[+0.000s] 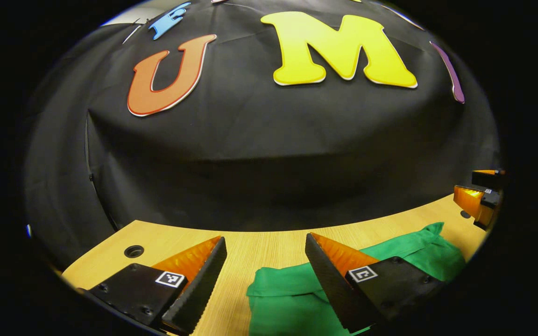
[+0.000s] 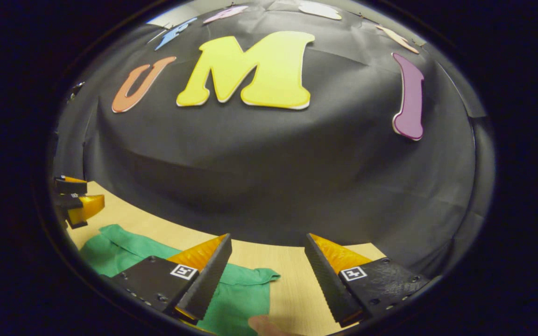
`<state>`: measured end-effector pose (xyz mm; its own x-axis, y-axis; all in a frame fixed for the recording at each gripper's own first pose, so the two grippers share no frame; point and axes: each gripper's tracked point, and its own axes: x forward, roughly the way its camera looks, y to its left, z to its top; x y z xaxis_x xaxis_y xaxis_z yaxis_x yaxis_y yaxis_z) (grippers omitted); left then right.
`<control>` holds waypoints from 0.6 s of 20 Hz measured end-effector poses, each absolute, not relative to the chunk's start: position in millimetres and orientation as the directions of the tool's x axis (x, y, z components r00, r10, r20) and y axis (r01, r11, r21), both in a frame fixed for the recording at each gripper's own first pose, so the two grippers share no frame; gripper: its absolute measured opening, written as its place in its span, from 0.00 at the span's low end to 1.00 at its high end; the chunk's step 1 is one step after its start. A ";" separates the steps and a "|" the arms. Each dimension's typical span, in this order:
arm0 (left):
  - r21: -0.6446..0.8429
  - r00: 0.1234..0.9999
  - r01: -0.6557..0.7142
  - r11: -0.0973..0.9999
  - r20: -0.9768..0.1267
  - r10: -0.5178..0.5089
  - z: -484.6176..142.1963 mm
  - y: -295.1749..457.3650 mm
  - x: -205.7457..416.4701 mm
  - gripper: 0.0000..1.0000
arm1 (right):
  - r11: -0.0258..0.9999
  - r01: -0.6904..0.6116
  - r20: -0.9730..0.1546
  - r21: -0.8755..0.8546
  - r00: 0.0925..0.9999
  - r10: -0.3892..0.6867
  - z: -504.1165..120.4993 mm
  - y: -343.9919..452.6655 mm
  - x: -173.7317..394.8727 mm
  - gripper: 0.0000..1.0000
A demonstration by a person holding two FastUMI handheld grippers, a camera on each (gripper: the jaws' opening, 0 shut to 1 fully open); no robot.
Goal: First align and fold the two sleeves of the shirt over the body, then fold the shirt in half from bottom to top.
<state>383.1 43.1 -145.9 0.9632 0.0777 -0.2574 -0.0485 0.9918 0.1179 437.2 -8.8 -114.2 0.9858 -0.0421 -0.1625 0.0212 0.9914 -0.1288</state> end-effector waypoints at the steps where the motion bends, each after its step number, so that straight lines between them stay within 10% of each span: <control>1: 0.117 0.966 -0.051 0.992 -0.244 0.079 -135.3 41.6 371.8 1.00 | 0.992 0.021 -0.151 -0.123 0.988 -0.040 -103.8 -9.9 424.1 0.95; 12: 0.078 0.985 -0.124 0.989 -0.112 0.133 -37.1 30.4 165.6 1.00 | 0.998 -0.033 0.002 -0.053 0.999 0.033 -3.2 -32.4 218.0 0.95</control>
<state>165.6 30.4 -37.1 0.9848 0.1326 -0.1125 -0.1243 0.9892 0.0777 218.0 -32.4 -3.2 0.9994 0.0332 0.0021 -0.0330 0.9981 -0.0527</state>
